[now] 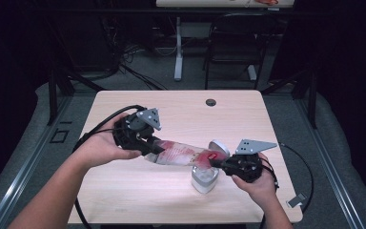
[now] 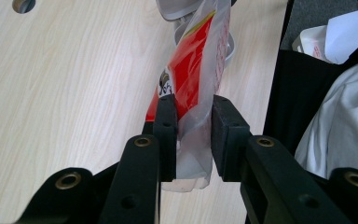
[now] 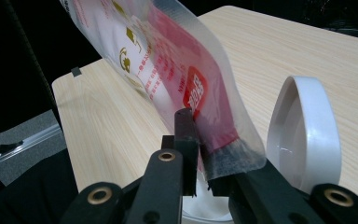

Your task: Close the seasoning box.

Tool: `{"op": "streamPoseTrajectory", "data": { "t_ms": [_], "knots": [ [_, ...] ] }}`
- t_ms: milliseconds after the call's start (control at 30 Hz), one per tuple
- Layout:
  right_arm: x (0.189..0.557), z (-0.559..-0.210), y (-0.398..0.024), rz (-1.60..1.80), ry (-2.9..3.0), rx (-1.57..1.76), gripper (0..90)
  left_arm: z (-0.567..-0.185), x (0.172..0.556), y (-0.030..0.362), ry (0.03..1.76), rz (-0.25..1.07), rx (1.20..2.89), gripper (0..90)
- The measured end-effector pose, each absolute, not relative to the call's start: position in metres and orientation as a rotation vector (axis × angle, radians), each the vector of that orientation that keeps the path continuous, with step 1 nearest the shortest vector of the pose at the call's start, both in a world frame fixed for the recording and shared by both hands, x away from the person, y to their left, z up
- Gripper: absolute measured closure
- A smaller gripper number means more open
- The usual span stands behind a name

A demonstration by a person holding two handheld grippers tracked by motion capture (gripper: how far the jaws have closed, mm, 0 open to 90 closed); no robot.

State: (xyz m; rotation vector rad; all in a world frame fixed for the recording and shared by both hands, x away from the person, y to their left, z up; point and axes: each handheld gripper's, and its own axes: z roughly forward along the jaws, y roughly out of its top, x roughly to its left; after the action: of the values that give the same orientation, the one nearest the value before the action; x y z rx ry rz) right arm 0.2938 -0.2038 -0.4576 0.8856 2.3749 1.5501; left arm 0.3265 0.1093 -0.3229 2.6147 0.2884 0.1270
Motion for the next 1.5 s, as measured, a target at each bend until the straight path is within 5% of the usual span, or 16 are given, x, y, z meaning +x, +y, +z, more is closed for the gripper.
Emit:
{"op": "streamPoseTrajectory", "data": {
  "t_ms": [1500],
  "knots": [
    [0.2943,-0.4585,-0.2042,1.552,2.376,0.884,85.2,-0.322,0.3274,0.1073,0.282,0.127,2.603,75.9]
  ]
}}
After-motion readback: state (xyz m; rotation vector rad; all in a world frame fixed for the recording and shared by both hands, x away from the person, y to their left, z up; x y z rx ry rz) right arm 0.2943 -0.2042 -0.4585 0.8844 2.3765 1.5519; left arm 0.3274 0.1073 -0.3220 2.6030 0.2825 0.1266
